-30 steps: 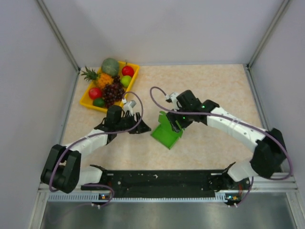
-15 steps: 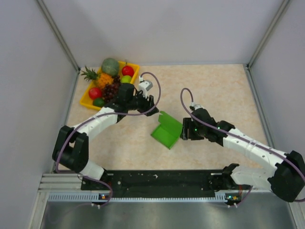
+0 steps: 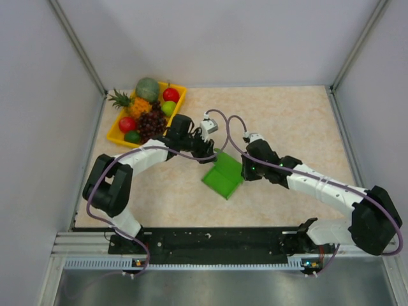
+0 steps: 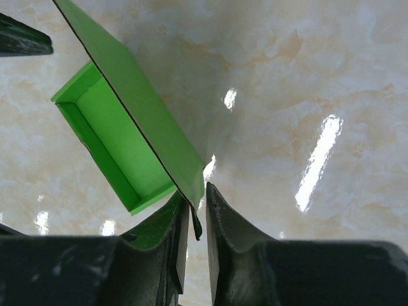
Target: Fold the paper box
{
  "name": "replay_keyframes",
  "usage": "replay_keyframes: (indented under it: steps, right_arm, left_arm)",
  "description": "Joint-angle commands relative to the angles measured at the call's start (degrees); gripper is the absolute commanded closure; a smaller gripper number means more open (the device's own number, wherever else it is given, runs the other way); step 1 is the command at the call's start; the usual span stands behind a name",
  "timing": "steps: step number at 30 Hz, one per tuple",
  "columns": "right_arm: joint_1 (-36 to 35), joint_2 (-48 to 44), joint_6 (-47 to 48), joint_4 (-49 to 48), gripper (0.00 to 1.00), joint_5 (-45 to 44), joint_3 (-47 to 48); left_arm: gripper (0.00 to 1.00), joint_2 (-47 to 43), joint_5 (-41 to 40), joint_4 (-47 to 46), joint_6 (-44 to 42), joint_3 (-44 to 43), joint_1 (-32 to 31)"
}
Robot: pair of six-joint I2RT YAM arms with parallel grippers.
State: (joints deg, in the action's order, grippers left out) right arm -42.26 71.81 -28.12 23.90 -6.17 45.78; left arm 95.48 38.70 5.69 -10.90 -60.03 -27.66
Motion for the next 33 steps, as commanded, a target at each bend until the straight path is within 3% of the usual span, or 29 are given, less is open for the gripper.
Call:
replay_keyframes:
  steps: [1,4,9,12,13,14,16,23,26,29,33]
  right_arm:
    - [-0.63,1.22,4.3,-1.84,0.91,-0.59,4.49]
    - [-0.54,1.84,7.02,-1.49,1.0,-0.94,5.72]
    - [-0.46,3.86,17.2,-1.05,1.0,-0.42,8.44]
    - [0.68,5.0,27.05,-0.96,1.0,4.93,9.06]
    - [3.21,5.44,28.02,-0.96,1.0,11.64,9.24]
    - [4.28,5.97,33.86,-1.14,1.0,16.58,9.33]
    - [5.08,6.5,37.07,-2.45,1.0,23.98,9.42]
    - [7.62,8.26,43.23,-3.68,1.0,31.74,8.02]
    - [8.68,7.2,44.11,-4.74,1.0,35.7,7.75]
    - [10.53,6.33,44.2,-4.39,1.0,36.67,7.66]
    - [11.06,5.71,44.29,-4.57,1.0,37.11,7.22]
  left_arm:
    - [0.46,-1.69,-5.43,0.55,-1.42,-2.55,-2.04]
    - [0.45,-6.68,-10.12,-1.12,4.2,0.61,-2.84]
    - [0.39,-18.3,-15.4,-9.56,14.75,12.47,-4.15]
    - [0.41,-21.38,-15.84,-7.98,15.55,13.8,-4.07]
    - [0.43,-21.56,-16.11,-7.72,15.99,13.97,-3.98]
    - [0.44,-21.22,-14.98,-7.11,16.25,13.11,-3.89]
    - [0.43,-19.64,-12.87,-2.13,16.0,10.91,-3.54]
    - [0.35,-13.66,-13.82,22.13,7.23,-5.6,-2.66]
    - [0.39,-11.38,-14.01,26.11,3.87,-9.39,-2.4]
    - [0.49,-10.14,-14.09,30.95,0.36,-12.03,-2.22]
    - [0.53,-11.37,-6.72,29.9,-3.25,-10.46,-1.52]
